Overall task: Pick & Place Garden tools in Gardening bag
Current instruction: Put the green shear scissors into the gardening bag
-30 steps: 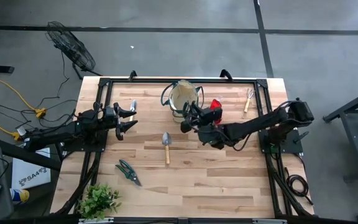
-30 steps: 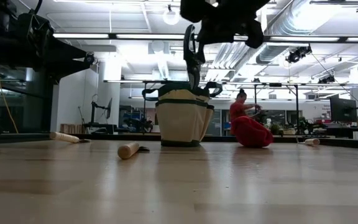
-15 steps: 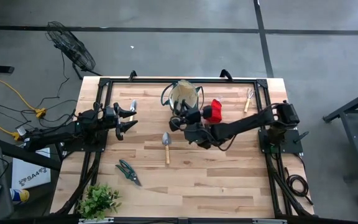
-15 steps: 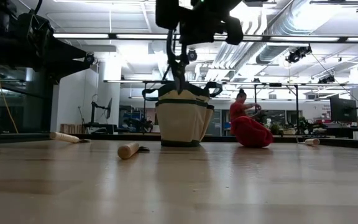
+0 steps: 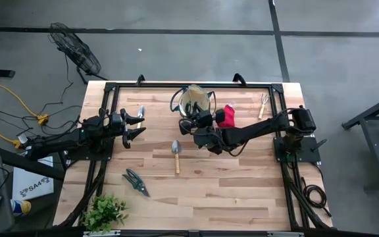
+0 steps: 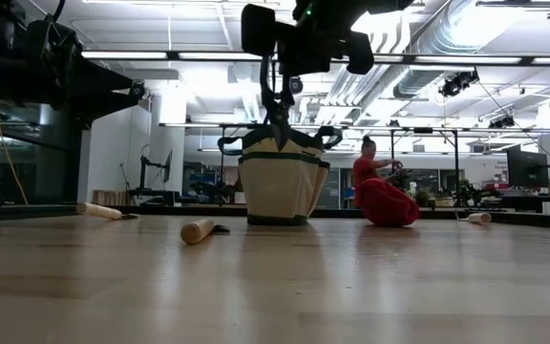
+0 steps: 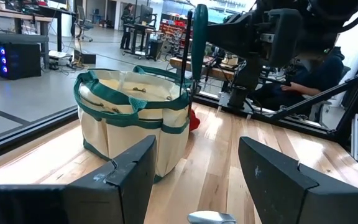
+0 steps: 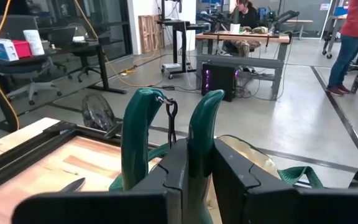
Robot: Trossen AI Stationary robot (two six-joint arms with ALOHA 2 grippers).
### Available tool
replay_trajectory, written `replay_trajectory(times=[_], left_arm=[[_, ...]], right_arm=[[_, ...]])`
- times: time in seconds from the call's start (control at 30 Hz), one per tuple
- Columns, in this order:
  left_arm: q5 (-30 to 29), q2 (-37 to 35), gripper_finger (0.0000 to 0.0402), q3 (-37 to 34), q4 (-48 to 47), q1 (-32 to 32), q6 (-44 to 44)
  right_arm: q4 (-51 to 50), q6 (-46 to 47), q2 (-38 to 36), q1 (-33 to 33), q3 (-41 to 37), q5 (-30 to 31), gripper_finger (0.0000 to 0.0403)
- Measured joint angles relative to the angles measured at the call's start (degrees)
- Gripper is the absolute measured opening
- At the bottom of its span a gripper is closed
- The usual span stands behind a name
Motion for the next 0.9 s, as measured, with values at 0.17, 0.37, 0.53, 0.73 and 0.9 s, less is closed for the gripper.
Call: replay_trajectory(times=[0.17, 0.37, 0.53, 0.73, 0.9], left_arm=[[0.0, 0.0, 0.0223, 0.0, 0.0, 0.0, 0.0], [0.0, 0.0, 0.0223, 0.0, 0.0, 0.0, 0.0], [0.0, 0.0, 0.0223, 0.0, 0.0, 0.0, 0.0], [0.0, 0.0, 0.0223, 0.0, 0.0, 0.0, 0.0], [0.0, 0.0, 0.0223, 0.0, 0.0, 0.0, 0.0]], right_arm=[[0.3, 0.0, 0.5, -1.0, 0.0, -0.1, 0.0038], [0.2, 2.3, 1.7, -1.8, 0.0, -2.1, 0.0038], [0.3, 2.4, 1.7, -1.9, 0.0, -1.4, 0.0038], [3.9, -0.9, 1.7, -1.9, 0.0, -1.3, 0.0038], [6.1, -3.5, 1.7, -2.0, 0.0, -1.0, 0.0038]])
